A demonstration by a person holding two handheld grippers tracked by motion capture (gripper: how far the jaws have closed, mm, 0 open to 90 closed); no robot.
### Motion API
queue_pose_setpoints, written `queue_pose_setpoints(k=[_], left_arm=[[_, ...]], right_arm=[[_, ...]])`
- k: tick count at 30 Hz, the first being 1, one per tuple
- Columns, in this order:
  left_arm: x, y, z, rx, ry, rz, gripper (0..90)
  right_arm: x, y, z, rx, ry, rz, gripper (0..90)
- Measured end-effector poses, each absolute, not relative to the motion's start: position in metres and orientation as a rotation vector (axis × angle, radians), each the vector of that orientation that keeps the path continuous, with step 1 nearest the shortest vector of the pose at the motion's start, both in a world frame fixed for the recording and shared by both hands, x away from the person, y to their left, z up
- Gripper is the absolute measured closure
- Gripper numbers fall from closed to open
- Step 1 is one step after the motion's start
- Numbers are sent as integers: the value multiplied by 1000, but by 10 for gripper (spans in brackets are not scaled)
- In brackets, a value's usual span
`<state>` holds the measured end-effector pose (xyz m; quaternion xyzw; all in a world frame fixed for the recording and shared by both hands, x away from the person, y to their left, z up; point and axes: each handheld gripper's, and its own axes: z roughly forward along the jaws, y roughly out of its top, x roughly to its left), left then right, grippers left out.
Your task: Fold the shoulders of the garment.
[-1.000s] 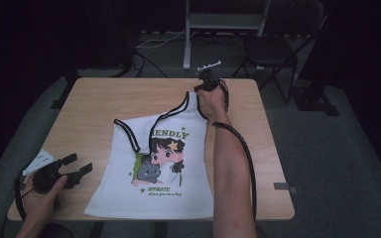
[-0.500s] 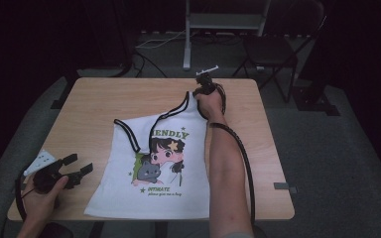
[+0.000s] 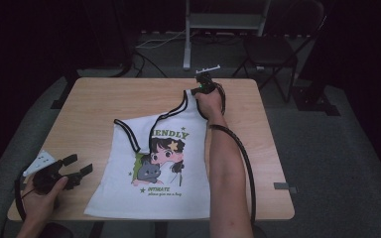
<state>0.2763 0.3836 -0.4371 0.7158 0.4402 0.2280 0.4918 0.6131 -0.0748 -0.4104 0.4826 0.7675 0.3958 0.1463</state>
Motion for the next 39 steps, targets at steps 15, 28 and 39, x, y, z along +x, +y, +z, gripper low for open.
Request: queue_pose_setpoints(k=[15, 28, 39], left_arm=[[275, 382, -437, 1750, 1056, 547, 201], [274, 382, -437, 1740, 1059, 533, 201], [274, 383, -437, 1742, 1054, 530, 201]], right_arm=[[579, -74, -391, 1292, 2243, 1242, 818], [560, -72, -382, 1227, 2235, 1289, 820], [543, -63, -379, 1177, 2255, 1270, 820]])
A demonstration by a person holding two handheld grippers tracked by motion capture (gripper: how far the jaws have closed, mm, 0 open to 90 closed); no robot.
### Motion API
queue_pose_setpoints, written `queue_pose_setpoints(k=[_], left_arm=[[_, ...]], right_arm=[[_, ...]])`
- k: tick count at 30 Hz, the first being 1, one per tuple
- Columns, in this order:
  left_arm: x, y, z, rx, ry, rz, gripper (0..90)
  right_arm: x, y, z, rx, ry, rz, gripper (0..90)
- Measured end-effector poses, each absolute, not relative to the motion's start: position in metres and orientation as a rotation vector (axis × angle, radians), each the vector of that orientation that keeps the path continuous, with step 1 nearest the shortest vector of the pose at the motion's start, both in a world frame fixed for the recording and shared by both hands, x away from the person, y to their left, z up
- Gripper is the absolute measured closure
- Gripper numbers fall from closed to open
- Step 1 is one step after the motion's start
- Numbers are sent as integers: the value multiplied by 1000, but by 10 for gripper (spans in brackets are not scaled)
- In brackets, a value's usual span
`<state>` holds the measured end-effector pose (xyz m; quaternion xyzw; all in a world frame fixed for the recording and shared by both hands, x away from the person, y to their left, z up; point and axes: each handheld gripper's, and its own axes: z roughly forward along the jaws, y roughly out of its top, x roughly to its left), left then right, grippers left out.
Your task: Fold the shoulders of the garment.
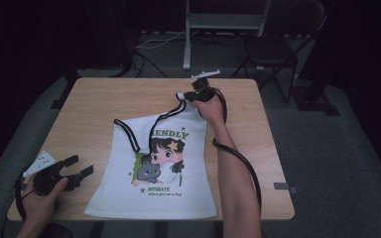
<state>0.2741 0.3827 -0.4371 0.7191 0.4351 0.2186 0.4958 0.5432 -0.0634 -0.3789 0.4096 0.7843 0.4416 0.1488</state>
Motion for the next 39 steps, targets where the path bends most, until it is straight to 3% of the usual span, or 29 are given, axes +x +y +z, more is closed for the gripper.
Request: queue_pose_setpoints(k=[39], left_arm=[[273, 385, -437, 1729, 1068, 524, 201]], right_arm=[[494, -59, -395, 1130, 2311, 1220, 814]])
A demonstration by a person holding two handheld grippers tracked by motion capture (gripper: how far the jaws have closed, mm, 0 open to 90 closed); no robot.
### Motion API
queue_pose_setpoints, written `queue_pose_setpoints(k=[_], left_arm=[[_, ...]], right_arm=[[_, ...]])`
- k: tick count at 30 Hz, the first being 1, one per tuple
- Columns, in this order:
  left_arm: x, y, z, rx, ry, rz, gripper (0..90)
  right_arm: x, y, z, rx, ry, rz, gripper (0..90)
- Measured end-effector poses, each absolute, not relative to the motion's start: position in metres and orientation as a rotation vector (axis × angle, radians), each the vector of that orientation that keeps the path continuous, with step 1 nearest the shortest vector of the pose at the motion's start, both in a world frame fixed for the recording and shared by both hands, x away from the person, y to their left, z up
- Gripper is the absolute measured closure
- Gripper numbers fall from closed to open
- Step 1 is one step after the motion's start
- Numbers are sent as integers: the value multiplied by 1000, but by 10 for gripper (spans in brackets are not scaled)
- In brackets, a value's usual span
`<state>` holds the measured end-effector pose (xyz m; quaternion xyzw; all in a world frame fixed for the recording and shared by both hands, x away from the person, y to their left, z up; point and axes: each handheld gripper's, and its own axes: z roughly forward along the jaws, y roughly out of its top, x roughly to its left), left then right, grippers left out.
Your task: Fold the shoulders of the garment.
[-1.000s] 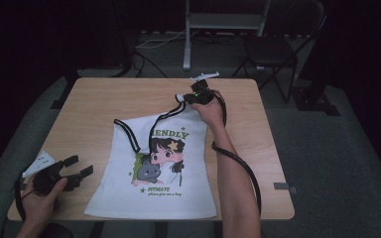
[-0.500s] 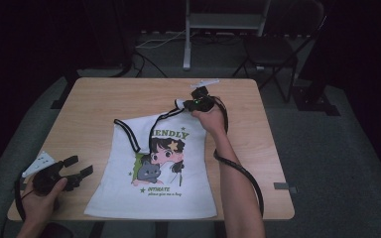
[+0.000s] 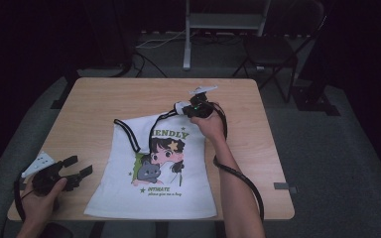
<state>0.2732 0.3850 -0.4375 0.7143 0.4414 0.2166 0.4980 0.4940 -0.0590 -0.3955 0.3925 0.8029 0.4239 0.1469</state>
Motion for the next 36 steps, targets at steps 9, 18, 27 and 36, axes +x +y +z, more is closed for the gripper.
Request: queue_pose_setpoints(k=[9, 18, 27, 36], left_arm=[[273, 385, -437, 1730, 1072, 527, 201], [273, 385, -437, 1728, 1074, 527, 201], [273, 385, -437, 1729, 1074, 529, 201], [273, 385, -437, 1729, 1075, 529, 201]], right_arm=[[487, -57, -399, 1109, 2322, 1214, 810], [479, -54, -404, 1084, 2347, 1209, 816], [473, -51, -407, 1057, 2360, 1202, 820], [468, -52, -408, 1045, 2369, 1196, 820]])
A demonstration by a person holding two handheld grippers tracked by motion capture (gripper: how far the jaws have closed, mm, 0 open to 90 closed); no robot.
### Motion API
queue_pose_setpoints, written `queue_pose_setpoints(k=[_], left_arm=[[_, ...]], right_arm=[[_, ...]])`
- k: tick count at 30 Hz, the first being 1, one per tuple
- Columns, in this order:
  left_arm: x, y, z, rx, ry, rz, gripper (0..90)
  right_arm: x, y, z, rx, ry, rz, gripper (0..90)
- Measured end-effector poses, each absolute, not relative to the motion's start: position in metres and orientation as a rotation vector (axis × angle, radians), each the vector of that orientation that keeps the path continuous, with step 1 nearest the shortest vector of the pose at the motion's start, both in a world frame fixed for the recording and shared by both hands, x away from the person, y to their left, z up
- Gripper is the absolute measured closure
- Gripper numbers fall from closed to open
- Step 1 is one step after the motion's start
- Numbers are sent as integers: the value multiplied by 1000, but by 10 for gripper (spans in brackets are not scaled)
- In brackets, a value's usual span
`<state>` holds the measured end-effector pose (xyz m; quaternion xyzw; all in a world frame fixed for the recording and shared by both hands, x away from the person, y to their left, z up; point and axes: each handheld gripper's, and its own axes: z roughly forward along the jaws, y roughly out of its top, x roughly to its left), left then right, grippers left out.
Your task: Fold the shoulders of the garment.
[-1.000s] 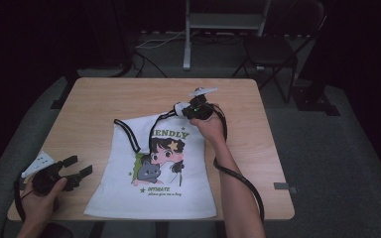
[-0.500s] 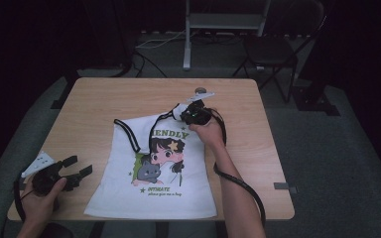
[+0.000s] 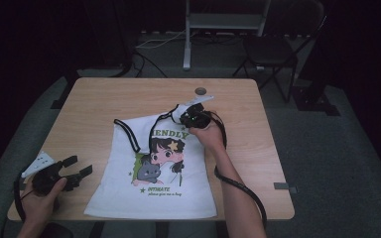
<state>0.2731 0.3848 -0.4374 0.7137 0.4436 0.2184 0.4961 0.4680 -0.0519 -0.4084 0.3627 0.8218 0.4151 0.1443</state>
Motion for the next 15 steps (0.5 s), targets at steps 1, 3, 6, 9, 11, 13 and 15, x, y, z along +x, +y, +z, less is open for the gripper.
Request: queue_pose_setpoints(k=[1, 3, 6, 9, 11, 13, 15], left_arm=[[273, 385, -437, 1730, 1074, 529, 201], [273, 385, -437, 1730, 1074, 530, 201], [273, 385, -437, 1729, 1075, 530, 201], [273, 385, -437, 1729, 1075, 530, 201], [273, 385, -437, 1729, 1075, 530, 201], [273, 385, -437, 1729, 1075, 529, 201], [273, 385, -437, 1729, 1074, 528, 201]], right_arm=[[467, -52, -408, 1045, 2371, 1196, 820], [466, -52, -409, 1033, 2376, 1193, 820], [464, -51, -409, 1025, 2384, 1192, 820], [462, -50, -408, 1009, 2393, 1193, 820], [461, -49, -409, 1000, 2399, 1191, 820], [459, -48, -409, 989, 2401, 1188, 820], [458, -48, -409, 984, 2404, 1188, 820]])
